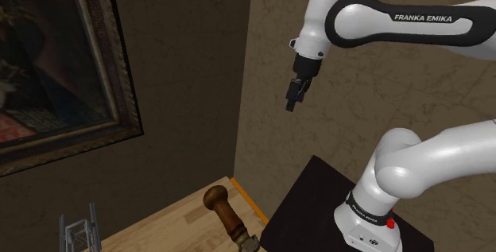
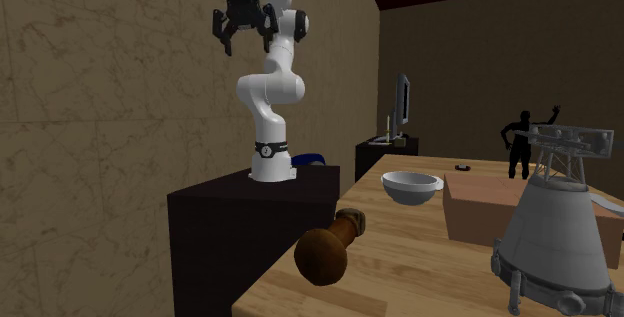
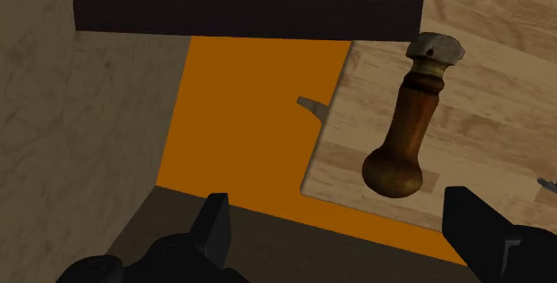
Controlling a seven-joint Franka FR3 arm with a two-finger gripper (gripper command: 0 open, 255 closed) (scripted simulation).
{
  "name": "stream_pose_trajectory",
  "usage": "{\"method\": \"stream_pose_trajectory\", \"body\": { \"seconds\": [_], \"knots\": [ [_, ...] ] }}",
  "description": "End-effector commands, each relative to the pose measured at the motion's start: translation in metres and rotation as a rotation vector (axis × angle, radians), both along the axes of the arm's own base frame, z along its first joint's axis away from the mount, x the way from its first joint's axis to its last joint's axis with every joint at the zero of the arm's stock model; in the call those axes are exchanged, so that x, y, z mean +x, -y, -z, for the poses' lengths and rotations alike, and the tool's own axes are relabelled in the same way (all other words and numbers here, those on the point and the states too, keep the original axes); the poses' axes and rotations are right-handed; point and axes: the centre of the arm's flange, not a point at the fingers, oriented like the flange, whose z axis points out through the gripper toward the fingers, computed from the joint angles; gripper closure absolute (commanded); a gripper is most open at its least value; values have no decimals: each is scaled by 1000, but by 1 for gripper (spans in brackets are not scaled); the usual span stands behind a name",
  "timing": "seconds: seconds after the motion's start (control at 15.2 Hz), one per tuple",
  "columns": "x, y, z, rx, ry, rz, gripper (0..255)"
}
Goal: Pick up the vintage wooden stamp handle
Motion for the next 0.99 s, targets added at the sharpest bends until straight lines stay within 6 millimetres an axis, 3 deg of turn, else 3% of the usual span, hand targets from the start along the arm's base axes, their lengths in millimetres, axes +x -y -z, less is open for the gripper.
{"method": "stream_pose_trajectory", "body": {
  "seconds": [0.0, 0.92],
  "knots": [
    [1, -15, 24, 1, 0, 18, 0],
    [19, -107, 183, 9, -8, 135, 0]
  ]
}}
